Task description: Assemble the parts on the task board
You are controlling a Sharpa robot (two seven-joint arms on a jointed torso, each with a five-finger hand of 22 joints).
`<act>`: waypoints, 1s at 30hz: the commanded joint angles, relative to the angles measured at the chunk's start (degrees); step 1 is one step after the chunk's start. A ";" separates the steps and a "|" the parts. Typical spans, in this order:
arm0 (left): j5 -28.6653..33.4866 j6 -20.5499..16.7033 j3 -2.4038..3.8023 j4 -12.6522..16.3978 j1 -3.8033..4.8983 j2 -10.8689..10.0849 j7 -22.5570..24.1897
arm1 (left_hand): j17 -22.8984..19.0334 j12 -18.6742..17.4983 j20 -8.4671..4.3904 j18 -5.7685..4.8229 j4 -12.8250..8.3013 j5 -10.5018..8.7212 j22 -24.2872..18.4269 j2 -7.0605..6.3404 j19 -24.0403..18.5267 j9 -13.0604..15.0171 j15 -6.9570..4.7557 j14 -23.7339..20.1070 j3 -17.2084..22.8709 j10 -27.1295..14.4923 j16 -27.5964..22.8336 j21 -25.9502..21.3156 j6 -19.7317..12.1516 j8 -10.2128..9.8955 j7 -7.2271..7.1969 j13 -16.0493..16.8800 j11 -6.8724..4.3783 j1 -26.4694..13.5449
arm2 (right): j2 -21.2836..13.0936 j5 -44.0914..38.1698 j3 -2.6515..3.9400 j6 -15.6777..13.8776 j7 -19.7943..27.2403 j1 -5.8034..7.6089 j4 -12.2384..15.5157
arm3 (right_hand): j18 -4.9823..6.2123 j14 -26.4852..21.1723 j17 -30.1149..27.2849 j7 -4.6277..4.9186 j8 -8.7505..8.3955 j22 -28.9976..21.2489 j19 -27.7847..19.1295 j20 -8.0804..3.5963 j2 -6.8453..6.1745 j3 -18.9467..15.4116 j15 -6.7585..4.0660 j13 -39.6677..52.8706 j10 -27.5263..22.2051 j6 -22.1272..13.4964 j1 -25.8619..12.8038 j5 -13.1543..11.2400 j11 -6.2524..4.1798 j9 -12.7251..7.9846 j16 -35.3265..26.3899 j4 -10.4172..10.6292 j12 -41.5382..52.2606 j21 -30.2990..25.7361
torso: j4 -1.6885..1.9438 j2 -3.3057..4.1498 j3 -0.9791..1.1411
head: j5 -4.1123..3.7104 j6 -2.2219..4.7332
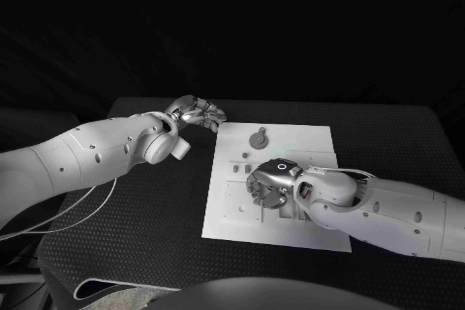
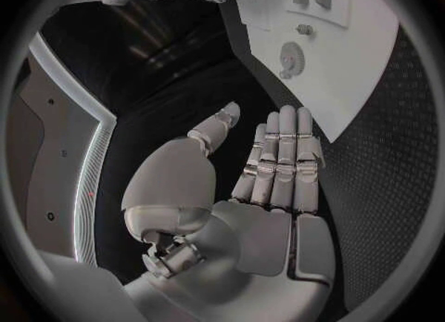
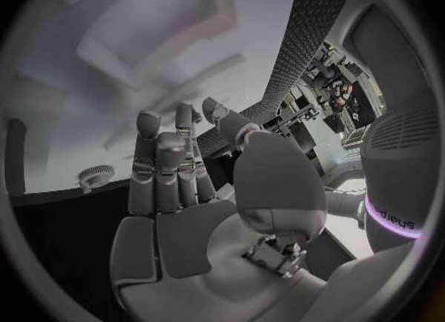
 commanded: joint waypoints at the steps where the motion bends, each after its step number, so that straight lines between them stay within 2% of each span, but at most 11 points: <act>1: 0.35 0.58 0.05 0.07 0.09 0.05 0.28 | 0.12 0.09 0.40 0.43 0.11 0.02 -0.08 -0.14 -0.16 0.08 0.31 0.20 -0.27 -0.40 -0.29 0.27 -0.43 -0.01 -0.15 -0.08 0.05 -0.46 | -0.53 0.80 -0.28 -0.07 -0.05 -0.35 0.02 | 1.08 -0.05 0.07 -0.06 -0.58 1.03 0.13 0.25 -0.97 0.00 0.44 -0.29 -2.32 -0.97 -0.10 0.06 1.67 -0.19 -0.07 0.58 -0.36 -0.37 | 0.05 0.00 0.09 | -0.06 0.11; 7: 0.35 0.74 0.05 -0.03 0.09 0.03 0.24 | 0.17 0.08 0.40 0.43 0.12 0.02 -0.10 -0.16 -0.16 0.08 0.32 0.20 -0.27 -0.43 -0.33 0.27 -0.46 -0.01 -0.14 -0.08 0.05 -0.46 | -1.87 0.71 -0.23 -2.83 -0.48 -0.03 1.19 | 1.08 -0.12 0.18 0.20 -1.03 1.07 0.22 0.29 -2.90 -0.01 0.81 -0.17 -3.22 -2.06 -0.69 0.05 2.04 -0.44 0.02 1.80 -0.64 -0.46 | -0.02 0.00 0.08 | -0.33 0.42; 12: 0.35 0.76 0.05 -0.32 0.08 0.11 0.26 | 0.22 0.07 0.41 0.43 0.13 0.02 -0.12 -0.15 -0.17 0.08 0.32 0.20 -0.28 -0.46 -0.38 0.27 -0.50 -0.03 -0.12 -0.09 0.07 -0.47 | -3.25 0.99 0.03 -3.63 -0.41 0.83 2.42 | 1.08 -0.04 0.24 0.43 -1.03 1.07 0.38 0.22 -3.56 -0.04 0.81 -0.03 -3.34 -2.22 -1.00 0.03 2.06 -0.48 0.12 2.39 -0.59 -0.46 | 0.02 -0.04 0.21 | -0.68 0.81; 13: 0.35 0.75 0.05 -0.37 0.08 0.08 0.25 | 0.23 0.07 0.41 0.43 0.14 0.02 -0.12 -0.15 -0.17 0.08 0.32 0.20 -0.28 -0.47 -0.39 0.27 -0.51 -0.03 -0.12 -0.09 0.07 -0.47 | -3.63 1.02 0.18 -3.89 -0.47 1.02 2.77 | 1.08 -0.03 0.24 0.43 -1.01 1.07 0.41 0.20 -3.59 -0.02 0.81 0.00 -3.34 -2.21 -1.04 0.03 2.06 -0.48 0.14 2.48 -0.58 -0.45 | 0.03 -0.04 0.20 | -0.96 0.95; 17: 0.35 0.69 0.04 -0.69 0.08 0.01 0.40 | 0.27 0.06 0.41 0.43 0.16 0.02 -0.14 -0.14 -0.16 0.08 0.32 0.21 -0.28 -0.50 -0.42 0.28 -0.54 -0.04 -0.11 -0.10 0.08 -0.49 | -5.99 1.69 1.96 -4.88 -0.68 2.01 4.66 | 1.08 0.11 0.28 0.35 -0.82 1.08 0.61 0.06 -3.36 0.20 0.75 0.14 -3.28 -2.00 -0.75 0.07 2.00 -0.42 0.22 2.66 -0.48 -0.42 | -0.19 -0.06 0.18 | -1.75 1.57; 18: 0.35 0.65 0.04 -0.87 0.08 0.04 0.50 | 0.28 0.06 0.41 0.43 0.16 0.02 -0.14 -0.14 -0.16 0.08 0.32 0.21 -0.28 -0.50 -0.43 0.28 -0.55 -0.04 -0.11 -0.10 0.09 -0.49 | -6.65 3.26 2.72 -4.87 -1.23 2.40 4.88 | 1.08 0.17 0.29 0.31 -0.74 1.08 0.67 -0.01 -3.17 0.32 0.71 0.22 -3.20 -1.91 -0.45 0.07 1.95 -0.40 0.26 2.57 -0.41 -0.40 | -0.26 -0.08 0.16 | -1.93 1.82; 19: 0.35 0.47 0.04 -0.97 0.07 0.05 0.65 | 0.28 0.06 0.41 0.43 0.16 0.02 -0.14 -0.14 -0.16 0.08 0.32 0.22 -0.28 -0.50 -0.43 0.28 -0.55 -0.04 -0.11 -0.10 0.09 -0.49 | -7.13 4.85 3.10 -5.13 -1.76 2.77 4.89 | 1.08 0.20 0.30 0.29 -0.70 1.09 0.69 -0.05 -3.03 0.38 0.69 0.27 -3.14 -1.88 -0.28 0.06 1.93 -0.38 0.28 2.50 -0.36 -0.40 | -0.32 -0.11 0.18 | -2.07 2.02; 21: -0.02 -0.04 0.04 -1.32 0.07 0.14 1.41 | 0.31 0.06 0.40 0.43 0.17 0.03 -0.14 -0.12 -0.15 0.08 0.32 0.23 -0.27 -0.50 -0.44 0.29 -0.55 -0.04 -0.11 -0.10 0.09 -0.48 | -8.28 5.65 3.38 -4.11 -2.48 3.86 4.26 | 1.08 0.22 0.30 0.26 -0.74 1.10 0.69 -0.07 -2.54 0.44 0.67 0.37 -3.14 -2.03 0.00 0.03 1.94 -0.41 0.28 2.39 -0.34 -0.42 | -0.34 -0.12 0.15 | -2.39 2.55; 24: -0.12 -0.34 0.04 -1.63 0.07 0.19 2.01 | 0.41 0.11 0.38 0.45 0.15 0.04 -0.16 -0.08 -0.12 0.11 0.29 0.32 -0.23 -0.45 -0.47 0.31 -0.52 0.00 -0.12 -0.08 0.07 -0.41 | -9.89 7.60 3.55 -4.60 -2.06 5.17 3.64 | 1.08 0.18 0.29 0.35 -0.76 1.12 0.56 -0.01 -2.50 0.26 0.78 0.39 -3.43 -2.17 -0.13 0.00 2.03 -0.44 0.23 2.37 -0.47 -0.47 | -0.64 -0.22 0.18 | -3.10 3.25; 28: -0.10 -0.34 0.04 -2.31 0.06 0.45 2.14 | 0.53 0.17 0.39 0.44 0.16 0.03 -0.20 -0.09 -0.12 0.14 0.29 0.36 -0.24 -0.35 -0.55 0.31 -0.44 0.07 -0.15 -0.05 0.02 -0.41 | -12.00 8.85 4.62 -5.28 -0.53 5.94 2.99 | 1.08 0.15 0.27 0.44 -0.75 1.15 0.45 0.01 -2.64 0.21 0.84 0.43 -3.53 -2.21 -0.01 0.02 2.08 -0.45 0.20 2.22 -0.50 -0.50 | -0.90 -0.37 0.24 | -3.33 3.75; 30: -0.08 -0.29 0.04 -2.56 0.05 0.59 2.19 | 0.55 0.18 0.40 0.44 0.17 0.03 -0.21 -0.10 -0.13 0.15 0.29 0.35 -0.25 -0.35 -0.57 0.30 -0.43 0.08 -0.15 -0.05 0.02 -0.42 | -12.98 8.95 5.05 -5.33 -0.12 6.11 2.79 | 1.08 0.15 0.26 0.41 -0.76 1.16 0.40 0.02 -2.72 0.20 0.87 0.45 -3.55 -2.26 0.07 0.02 2.10 -0.47 0.19 2.15 -0.50 -0.51 | -0.90 -0.44 0.21 | -3.59 3.98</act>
